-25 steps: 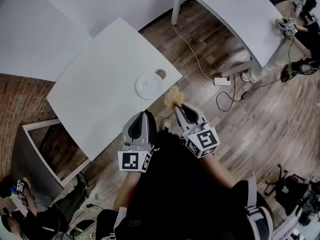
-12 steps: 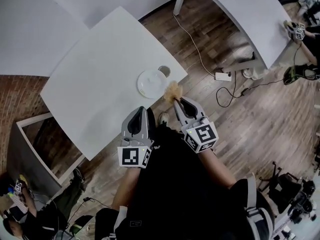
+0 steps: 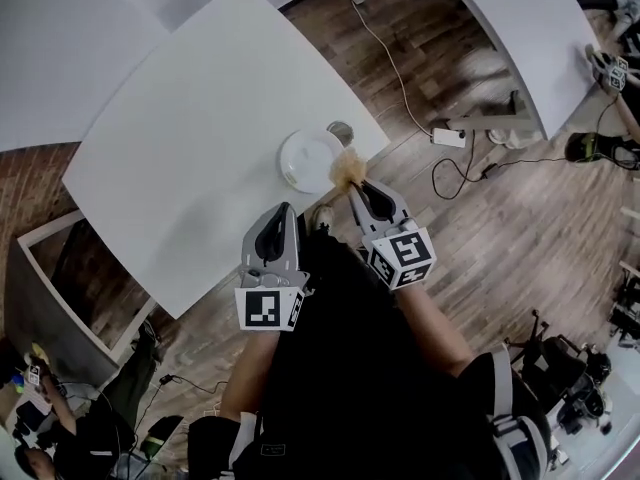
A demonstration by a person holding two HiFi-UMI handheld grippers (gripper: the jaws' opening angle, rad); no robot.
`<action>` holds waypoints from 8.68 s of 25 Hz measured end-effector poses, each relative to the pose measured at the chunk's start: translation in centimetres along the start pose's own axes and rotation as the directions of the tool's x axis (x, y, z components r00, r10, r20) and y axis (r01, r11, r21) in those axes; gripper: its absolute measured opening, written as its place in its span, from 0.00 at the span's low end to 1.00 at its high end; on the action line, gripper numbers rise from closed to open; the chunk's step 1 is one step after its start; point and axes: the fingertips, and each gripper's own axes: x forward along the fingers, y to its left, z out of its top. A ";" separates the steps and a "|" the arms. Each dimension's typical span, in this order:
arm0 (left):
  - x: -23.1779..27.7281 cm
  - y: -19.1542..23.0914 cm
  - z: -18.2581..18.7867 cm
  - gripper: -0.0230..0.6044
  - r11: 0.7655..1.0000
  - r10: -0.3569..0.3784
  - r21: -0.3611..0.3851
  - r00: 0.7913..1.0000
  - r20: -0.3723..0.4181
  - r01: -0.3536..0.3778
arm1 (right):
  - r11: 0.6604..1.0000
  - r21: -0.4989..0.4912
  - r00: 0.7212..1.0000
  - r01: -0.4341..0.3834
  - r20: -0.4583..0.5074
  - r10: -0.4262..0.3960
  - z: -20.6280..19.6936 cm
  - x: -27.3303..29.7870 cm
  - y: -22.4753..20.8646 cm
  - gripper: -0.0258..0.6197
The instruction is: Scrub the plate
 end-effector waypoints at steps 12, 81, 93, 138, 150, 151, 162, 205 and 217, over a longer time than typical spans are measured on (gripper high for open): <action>3.2 3.0 -0.2 0.04 0.999 -0.022 -0.029 1.000 -0.010 0.022 | 0.997 0.037 0.988 0.066 -0.142 -0.060 -4.3 6.3 -3.1 0.11; 3.7 5.4 -2.2 0.04 0.993 -0.044 -0.108 0.998 -0.044 0.039 | 0.996 -0.008 0.947 0.092 -0.310 -0.090 -8.2 10.1 -4.7 0.11; 3.1 6.6 -2.1 0.04 0.997 -0.007 -0.076 0.999 -0.040 0.004 | 0.994 0.017 0.924 -0.109 -0.367 0.108 -10.3 12.4 2.8 0.11; 2.6 6.4 -3.0 0.04 0.996 0.015 -0.090 0.998 -0.055 -0.019 | 0.991 0.033 0.915 -0.131 -0.382 0.133 -11.2 9.5 3.1 0.11; 1.8 7.4 -2.9 0.04 0.994 0.029 -0.102 0.998 -0.048 -0.034 | 0.963 0.037 0.877 -0.265 -0.407 0.257 -11.8 10.7 8.7 0.11; 1.7 7.4 -2.9 0.04 0.994 0.029 -0.102 0.999 -0.046 -0.033 | 0.961 0.038 0.872 -0.275 -0.410 0.266 -11.9 10.6 9.1 0.11; 2.6 6.0 -3.8 0.04 0.995 -0.011 -0.101 0.998 -0.055 0.005 | 0.974 0.043 0.876 -0.222 -0.429 0.219 -13.0 7.7 5.7 0.11; -6.2 -5.1 7.2 0.04 0.992 -0.061 0.118 0.977 0.205 0.037 | 0.983 -0.162 0.974 -0.085 0.196 0.117 5.0 -8.1 7.5 0.11; -7.5 -7.0 6.1 0.04 0.991 -0.070 0.128 0.976 0.204 0.044 | 0.978 -0.183 0.967 -0.099 0.212 0.138 3.8 -10.4 7.9 0.11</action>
